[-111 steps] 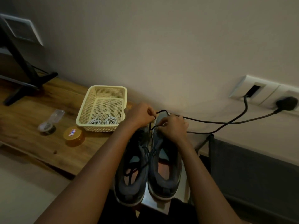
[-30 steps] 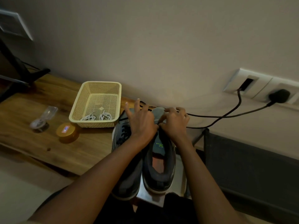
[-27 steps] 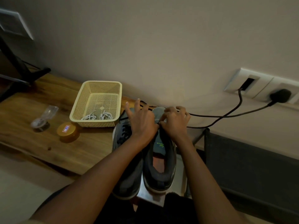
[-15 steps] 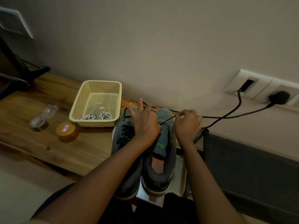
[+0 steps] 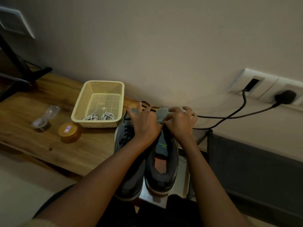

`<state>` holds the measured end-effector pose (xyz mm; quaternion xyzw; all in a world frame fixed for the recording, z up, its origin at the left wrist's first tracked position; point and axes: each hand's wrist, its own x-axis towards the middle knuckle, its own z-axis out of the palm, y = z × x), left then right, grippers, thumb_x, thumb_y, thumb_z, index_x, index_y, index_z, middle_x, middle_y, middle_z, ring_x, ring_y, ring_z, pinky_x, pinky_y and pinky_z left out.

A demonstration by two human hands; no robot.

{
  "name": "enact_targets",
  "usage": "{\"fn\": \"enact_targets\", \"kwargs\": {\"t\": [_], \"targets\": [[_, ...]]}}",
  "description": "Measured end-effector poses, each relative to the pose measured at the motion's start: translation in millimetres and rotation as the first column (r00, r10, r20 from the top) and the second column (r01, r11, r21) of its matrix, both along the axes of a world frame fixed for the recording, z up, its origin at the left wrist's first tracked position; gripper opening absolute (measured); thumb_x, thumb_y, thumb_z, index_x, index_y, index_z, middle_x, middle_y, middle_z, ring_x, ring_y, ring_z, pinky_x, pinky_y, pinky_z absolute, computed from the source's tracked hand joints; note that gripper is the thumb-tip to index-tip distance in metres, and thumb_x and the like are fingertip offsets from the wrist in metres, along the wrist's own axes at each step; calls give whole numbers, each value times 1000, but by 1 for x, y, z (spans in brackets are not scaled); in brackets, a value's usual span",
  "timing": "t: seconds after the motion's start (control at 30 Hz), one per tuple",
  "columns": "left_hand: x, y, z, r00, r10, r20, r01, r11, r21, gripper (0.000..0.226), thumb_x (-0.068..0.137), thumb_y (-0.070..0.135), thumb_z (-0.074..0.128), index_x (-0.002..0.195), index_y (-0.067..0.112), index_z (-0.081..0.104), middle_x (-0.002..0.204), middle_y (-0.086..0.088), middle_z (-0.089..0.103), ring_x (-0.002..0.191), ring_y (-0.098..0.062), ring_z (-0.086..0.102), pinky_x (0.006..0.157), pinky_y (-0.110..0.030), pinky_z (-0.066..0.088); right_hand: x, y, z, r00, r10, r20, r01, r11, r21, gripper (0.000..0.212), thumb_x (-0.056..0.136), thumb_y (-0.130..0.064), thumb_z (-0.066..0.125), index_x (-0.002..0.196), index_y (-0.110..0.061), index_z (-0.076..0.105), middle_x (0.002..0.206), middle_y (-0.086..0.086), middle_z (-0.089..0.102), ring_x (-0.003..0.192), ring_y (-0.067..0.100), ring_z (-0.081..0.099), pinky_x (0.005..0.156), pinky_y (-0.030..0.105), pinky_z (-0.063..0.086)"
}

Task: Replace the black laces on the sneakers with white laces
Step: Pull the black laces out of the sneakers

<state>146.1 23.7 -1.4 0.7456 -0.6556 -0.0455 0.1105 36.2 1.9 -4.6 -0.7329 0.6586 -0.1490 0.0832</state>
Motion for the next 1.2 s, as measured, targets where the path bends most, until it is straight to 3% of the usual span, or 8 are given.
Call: {"fn": "enact_targets", "kwargs": {"t": [0.13,0.27,0.47,0.67,0.97,1.03,1.13,1.2], "targets": [[0,1,1,1000,10,-13,-9,1000,17,26,85,39,62,95,17,70,141,3,47,143,-25,16,112,-53,5,-11,-3,2,889,-303,344,349,934,-79,10,85,-24,64,87,-18,72,107,-6,63,114,21,42,98,39,28],[1,1,1,1000,9,2,-9,999,42,28,85,38,61,98,15,68,140,1,48,142,-26,16,112,-54,5,-20,1,0,291,-590,753,606,723,332,18,91,-12,55,76,-12,64,71,2,56,74,17,51,69,32,42],[1,0,2,1000,-5,17,4,999,46,28,85,40,61,97,16,69,140,0,47,142,-28,15,112,-55,3,-10,-2,0,913,-301,276,303,952,33,30,87,-23,64,117,-26,65,149,-2,32,135,31,21,106,47,22],[1,-1,0,999,-9,32,8,999,53,28,87,40,60,98,16,69,139,0,48,143,-28,15,112,-55,3,3,1,-5,995,-99,30,95,987,128,21,84,-22,63,101,-32,71,139,-6,47,134,29,22,105,45,21],[2,-1,-1,1000,8,-13,-7,999,41,29,85,40,61,95,15,69,136,1,50,141,-26,18,112,-53,4,0,-2,-3,958,-175,226,188,981,-38,11,87,-21,61,90,-18,71,116,-4,60,121,25,35,98,41,26],[3,-1,-1,1000,11,-25,-10,999,44,27,85,39,62,94,15,69,134,1,52,141,-25,19,112,-53,5,-6,-4,-3,798,-365,480,417,909,-3,11,88,-18,60,80,-18,68,101,0,63,110,26,47,94,39,37],[3,-2,-2,1000,5,-17,-4,999,44,26,85,39,61,95,15,69,131,1,54,141,-26,20,112,-54,5,-16,-6,-5,268,-568,778,586,737,336,21,87,-9,58,67,-15,58,72,3,58,87,25,57,80,36,48],[4,-2,-2,1000,1,-7,-1,999,46,27,84,40,61,95,16,69,131,1,53,140,-26,20,112,-54,4,-18,-7,-12,298,-617,728,560,731,390,21,86,-9,57,66,-15,60,73,5,60,96,31,58,82,39,49]]}}
